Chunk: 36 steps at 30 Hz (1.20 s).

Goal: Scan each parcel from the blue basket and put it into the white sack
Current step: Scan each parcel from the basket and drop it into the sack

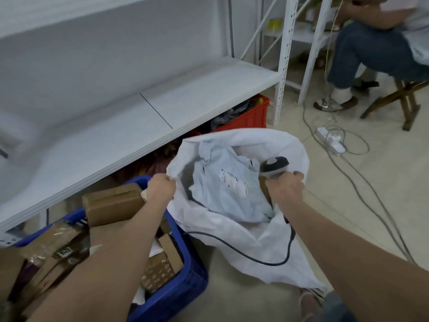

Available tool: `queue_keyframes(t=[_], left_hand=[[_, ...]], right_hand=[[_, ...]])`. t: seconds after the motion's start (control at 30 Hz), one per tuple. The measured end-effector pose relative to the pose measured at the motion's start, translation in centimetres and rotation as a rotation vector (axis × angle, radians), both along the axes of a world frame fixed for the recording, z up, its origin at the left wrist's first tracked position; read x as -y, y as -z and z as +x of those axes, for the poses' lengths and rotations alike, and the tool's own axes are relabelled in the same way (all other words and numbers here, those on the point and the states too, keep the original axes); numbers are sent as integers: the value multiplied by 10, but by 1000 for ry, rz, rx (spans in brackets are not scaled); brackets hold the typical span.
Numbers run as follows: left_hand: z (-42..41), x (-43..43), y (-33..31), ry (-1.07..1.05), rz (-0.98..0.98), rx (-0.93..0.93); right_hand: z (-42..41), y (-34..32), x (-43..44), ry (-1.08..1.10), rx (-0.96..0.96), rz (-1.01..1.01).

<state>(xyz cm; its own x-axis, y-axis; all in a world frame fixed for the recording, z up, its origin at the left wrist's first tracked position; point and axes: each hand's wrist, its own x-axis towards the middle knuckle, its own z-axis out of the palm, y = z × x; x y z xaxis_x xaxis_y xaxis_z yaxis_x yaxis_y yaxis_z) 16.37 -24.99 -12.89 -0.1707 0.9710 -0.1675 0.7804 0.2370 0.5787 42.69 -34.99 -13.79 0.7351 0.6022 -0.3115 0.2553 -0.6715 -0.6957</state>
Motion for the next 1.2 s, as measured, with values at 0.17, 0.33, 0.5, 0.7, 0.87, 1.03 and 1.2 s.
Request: queue_keyframes(t=[0.17, 0.33, 0.5, 0.7, 0.87, 1.03, 1.2], left_hand=[[3, 7, 24, -11, -101, -6], [3, 3, 44, 31, -115, 66], [-11, -18, 45, -66, 10, 493], [-27, -28, 67, 155, -194, -8], [-10, -17, 77, 79, -173, -21], [-17, -2, 83, -88, -357, 112], [4, -10, 51, -72, 1, 205]], right_hand=[[-36, -5, -10, -237, -184, 172], [-94, 13, -38, -603, -366, 97], [-105, 72, -65, -566, -403, -130], [-100, 109, -70, -503, -337, -229], [-79, 100, -61, -331, -459, -161], [-61, 87, -43, -211, -478, -112], [-68, 74, -37, -279, -381, -188]])
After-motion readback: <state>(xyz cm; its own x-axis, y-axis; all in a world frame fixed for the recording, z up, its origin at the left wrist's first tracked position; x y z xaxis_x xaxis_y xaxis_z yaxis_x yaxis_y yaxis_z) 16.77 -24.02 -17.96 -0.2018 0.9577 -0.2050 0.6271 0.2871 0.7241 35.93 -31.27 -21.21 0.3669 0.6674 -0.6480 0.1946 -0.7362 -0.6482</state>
